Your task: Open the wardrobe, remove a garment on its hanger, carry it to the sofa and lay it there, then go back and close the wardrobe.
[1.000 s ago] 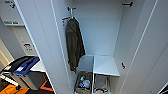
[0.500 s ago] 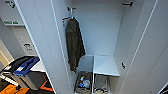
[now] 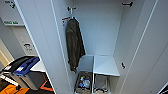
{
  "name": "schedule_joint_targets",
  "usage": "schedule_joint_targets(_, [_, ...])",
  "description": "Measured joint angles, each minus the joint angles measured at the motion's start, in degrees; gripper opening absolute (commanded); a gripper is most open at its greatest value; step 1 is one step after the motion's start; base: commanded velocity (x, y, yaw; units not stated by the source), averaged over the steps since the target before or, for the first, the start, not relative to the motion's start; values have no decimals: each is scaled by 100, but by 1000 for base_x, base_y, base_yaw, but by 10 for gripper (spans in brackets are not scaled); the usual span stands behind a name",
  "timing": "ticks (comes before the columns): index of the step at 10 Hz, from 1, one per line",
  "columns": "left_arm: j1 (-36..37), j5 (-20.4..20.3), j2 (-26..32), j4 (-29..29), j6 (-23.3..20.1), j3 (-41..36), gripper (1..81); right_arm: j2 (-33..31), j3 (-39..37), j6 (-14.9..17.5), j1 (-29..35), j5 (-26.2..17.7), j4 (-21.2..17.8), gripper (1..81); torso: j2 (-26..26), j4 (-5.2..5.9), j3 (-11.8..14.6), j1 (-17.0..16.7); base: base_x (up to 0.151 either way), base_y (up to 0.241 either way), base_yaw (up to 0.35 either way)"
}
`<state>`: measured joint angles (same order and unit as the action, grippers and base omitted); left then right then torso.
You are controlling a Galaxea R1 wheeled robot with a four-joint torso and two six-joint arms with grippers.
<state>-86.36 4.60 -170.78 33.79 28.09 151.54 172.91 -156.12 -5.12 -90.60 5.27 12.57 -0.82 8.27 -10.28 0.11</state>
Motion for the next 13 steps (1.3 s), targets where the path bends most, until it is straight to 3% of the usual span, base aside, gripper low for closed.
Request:
schedule_joint_targets(2, [17, -352, 2, -1679, -1346, -113, 811, -105, 265, 0, -33, -28, 5, 811, 0, 0, 0, 0, 0, 0, 0])
schedule_joint_targets(3, [52, -522, 21, -2142, -1646, -256, 811, -234, 524, 0, -35, -37, 7, 811, 0, 0, 0, 0, 0, 0, 0])
schedule_joint_targets(5, [91, -672, 63, -2358, -1886, -446, 811, -634, 1291, 0, -30, -34, 7, 811, 0, 0, 0, 0, 0, 0, 0])
schedule_joint_targets(8, [91, -713, 527, -2376, -1903, -1014, 811, -1280, 2153, 0, -17, -37, 5, 811, 0, 0, 0, 0, 0, 0, 0])
schedule_joint_targets(10, [89, -881, 752, -2404, -1905, -1618, 811, -1342, 2186, 0, -22, -41, 2, 811, 0, 0, 0, 0, 0, 0, 0])
schedule_joint_targets(13, [89, -1000, 950, -2445, -1903, -1665, 811, -1211, 2060, -2, -20, -37, -1, 811, 0, 0, 0, 0, 0, 0, 0])
